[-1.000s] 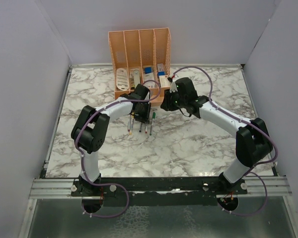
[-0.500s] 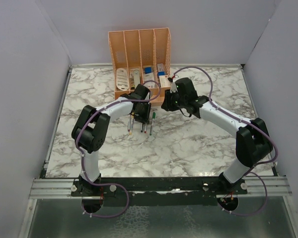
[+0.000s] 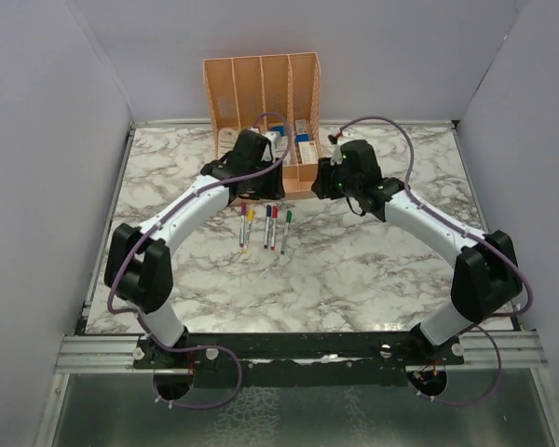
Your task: Insert the pens into the pen caps
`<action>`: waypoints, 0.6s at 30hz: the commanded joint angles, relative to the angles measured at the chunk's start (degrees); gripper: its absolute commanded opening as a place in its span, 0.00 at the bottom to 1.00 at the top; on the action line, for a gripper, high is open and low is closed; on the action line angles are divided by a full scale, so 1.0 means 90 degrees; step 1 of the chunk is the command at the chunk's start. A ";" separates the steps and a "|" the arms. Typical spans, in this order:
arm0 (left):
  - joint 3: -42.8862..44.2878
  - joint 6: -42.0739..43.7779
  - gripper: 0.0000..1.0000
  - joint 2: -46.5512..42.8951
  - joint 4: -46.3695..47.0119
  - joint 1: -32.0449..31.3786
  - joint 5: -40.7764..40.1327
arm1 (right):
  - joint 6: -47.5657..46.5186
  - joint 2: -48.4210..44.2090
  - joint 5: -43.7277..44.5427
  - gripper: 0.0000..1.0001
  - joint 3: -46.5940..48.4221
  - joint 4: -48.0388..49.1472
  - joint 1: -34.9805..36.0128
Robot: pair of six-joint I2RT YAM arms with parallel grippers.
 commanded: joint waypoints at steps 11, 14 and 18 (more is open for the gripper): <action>-0.1255 0.0596 0.49 -0.2162 0.0542 0.2632 -0.0957 | 0.0460 -0.1185 0.0244 0.46 -0.1076 0.0966 -0.3484; -0.1523 0.0661 0.99 -0.2529 0.0687 0.3386 -0.1000 | 0.0632 -0.1511 0.0277 0.49 -0.1348 0.1166 -0.4073; -0.1906 0.0575 0.99 -0.2901 0.0882 0.4478 -0.0595 | 0.1015 -0.1840 0.0320 0.49 -0.1671 0.1321 -0.4664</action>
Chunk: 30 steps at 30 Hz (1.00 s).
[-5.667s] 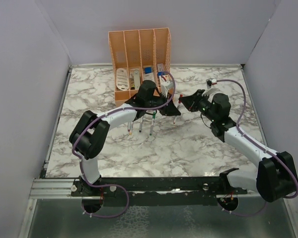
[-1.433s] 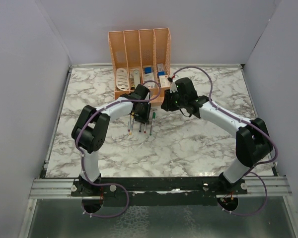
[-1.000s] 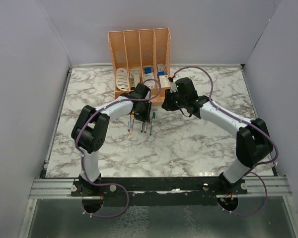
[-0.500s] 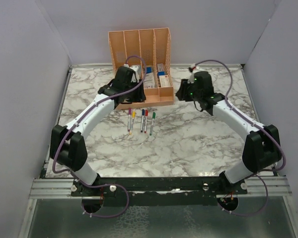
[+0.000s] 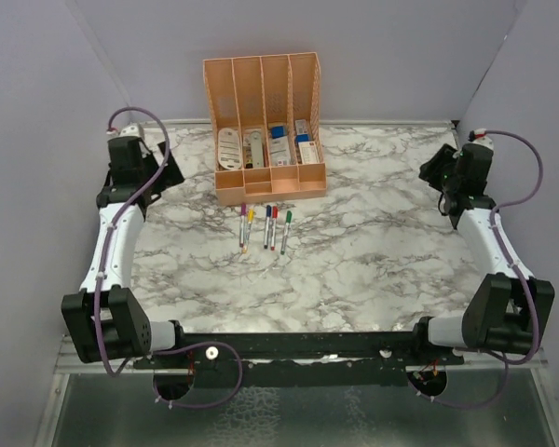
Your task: Insert the pens into the pen caps
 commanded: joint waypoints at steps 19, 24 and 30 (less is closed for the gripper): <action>-0.0930 0.0521 0.99 -0.0931 0.0794 0.1749 0.0583 | 0.0709 -0.1347 0.1763 0.95 -0.0902 0.0387 -0.0669; -0.1010 0.0543 0.99 -0.0934 0.0818 0.1744 0.0572 | 0.0753 -0.1249 0.1582 0.96 -0.0861 0.0357 -0.0669; -0.1050 0.0493 0.99 -0.0944 0.0807 0.1744 0.0570 | 0.0754 -0.1199 0.1543 0.97 -0.0873 0.0357 -0.0669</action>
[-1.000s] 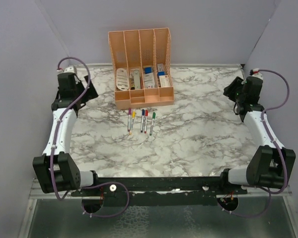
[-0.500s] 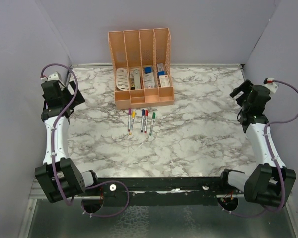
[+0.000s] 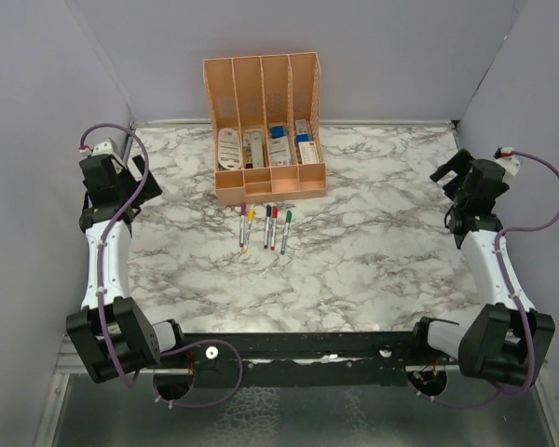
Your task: Insert the pens into the pen caps
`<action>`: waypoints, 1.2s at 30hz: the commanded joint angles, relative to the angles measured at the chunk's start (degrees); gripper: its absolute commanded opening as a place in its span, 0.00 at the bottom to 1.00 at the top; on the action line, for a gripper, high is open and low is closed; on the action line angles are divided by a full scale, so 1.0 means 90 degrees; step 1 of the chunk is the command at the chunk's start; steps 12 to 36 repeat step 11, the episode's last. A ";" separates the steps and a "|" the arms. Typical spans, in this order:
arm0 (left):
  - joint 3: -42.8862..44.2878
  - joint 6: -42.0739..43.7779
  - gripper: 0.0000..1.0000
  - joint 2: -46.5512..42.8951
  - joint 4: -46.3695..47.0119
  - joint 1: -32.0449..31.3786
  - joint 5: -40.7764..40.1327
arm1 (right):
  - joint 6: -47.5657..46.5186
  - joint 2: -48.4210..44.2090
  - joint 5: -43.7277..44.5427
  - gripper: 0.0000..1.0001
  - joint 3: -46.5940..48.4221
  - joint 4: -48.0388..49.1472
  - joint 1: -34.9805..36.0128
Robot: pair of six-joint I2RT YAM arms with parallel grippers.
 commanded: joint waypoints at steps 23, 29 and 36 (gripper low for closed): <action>-0.0179 0.0046 0.99 -0.0157 0.0310 0.0034 0.0317 | 0.0026 0.0078 -0.0031 1.00 0.0059 -0.0057 -0.0015; -0.0179 0.0046 0.99 -0.0157 0.0310 0.0034 0.0317 | 0.0026 0.0078 -0.0031 1.00 0.0059 -0.0057 -0.0015; -0.0179 0.0046 0.99 -0.0157 0.0310 0.0034 0.0317 | 0.0026 0.0078 -0.0031 1.00 0.0059 -0.0057 -0.0015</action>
